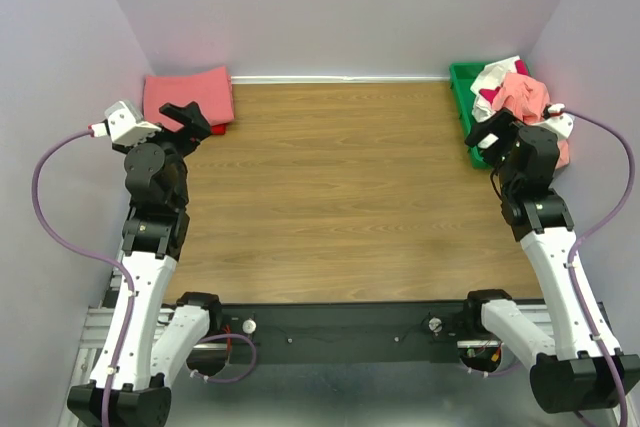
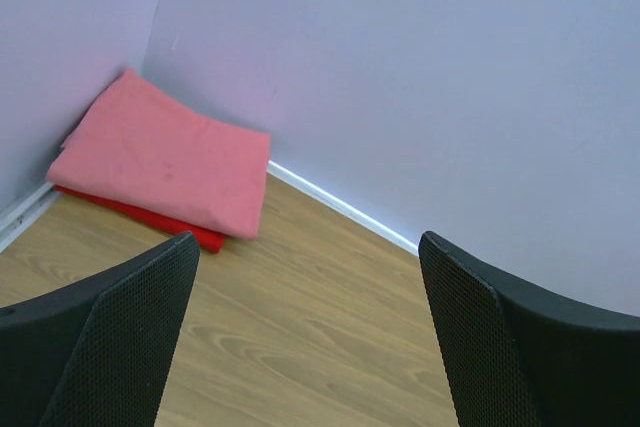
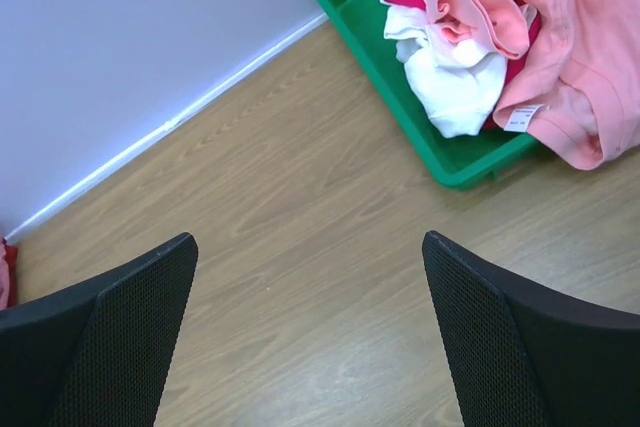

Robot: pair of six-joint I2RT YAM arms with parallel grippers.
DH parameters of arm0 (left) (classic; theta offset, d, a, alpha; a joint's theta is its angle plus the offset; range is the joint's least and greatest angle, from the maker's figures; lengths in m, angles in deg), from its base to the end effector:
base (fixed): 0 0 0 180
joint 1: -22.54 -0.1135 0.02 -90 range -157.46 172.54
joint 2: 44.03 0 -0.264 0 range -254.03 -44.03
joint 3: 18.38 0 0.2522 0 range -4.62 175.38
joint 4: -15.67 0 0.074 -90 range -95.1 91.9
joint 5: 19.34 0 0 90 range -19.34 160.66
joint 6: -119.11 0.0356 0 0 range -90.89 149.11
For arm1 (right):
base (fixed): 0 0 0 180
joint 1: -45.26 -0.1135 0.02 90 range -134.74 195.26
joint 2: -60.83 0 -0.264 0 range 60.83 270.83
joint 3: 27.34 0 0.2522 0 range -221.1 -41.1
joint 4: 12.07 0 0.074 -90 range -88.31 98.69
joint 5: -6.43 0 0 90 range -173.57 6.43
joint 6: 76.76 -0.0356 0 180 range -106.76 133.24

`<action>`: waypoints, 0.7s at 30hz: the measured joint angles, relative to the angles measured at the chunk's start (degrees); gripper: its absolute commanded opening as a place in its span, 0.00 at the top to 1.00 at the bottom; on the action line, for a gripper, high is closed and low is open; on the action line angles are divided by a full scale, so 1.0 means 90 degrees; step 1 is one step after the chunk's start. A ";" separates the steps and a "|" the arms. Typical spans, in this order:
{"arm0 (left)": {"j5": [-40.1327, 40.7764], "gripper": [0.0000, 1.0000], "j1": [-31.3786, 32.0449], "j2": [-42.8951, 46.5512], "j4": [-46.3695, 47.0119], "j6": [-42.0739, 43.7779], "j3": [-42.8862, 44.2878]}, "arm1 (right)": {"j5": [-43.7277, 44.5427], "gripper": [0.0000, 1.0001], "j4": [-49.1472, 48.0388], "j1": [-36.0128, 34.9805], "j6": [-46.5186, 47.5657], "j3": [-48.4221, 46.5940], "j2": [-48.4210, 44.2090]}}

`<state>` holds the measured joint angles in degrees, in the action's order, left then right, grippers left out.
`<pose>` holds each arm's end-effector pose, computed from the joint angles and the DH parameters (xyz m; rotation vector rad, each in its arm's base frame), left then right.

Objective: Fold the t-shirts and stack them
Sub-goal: Grab the tshirt from the pile

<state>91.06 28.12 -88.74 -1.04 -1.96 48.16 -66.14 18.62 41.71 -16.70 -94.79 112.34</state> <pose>0.1738 -0.0045 0.4026 -0.6040 1.3645 -0.2533 0.2029 0.0019 0.3619 0.6199 1.7093 0.1359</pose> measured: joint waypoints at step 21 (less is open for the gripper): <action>-0.0937 0.02 0.0000 -0.0131 0.0554 0.0002 -0.0726 | 0.0520 0.00 0.0384 0.1926 0.0789 -0.2919 0.4362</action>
<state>82.63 28.12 -89.92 3.95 -1.94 41.62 -61.46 22.07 59.05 -9.59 -121.06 151.59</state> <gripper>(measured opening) 0.985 0.997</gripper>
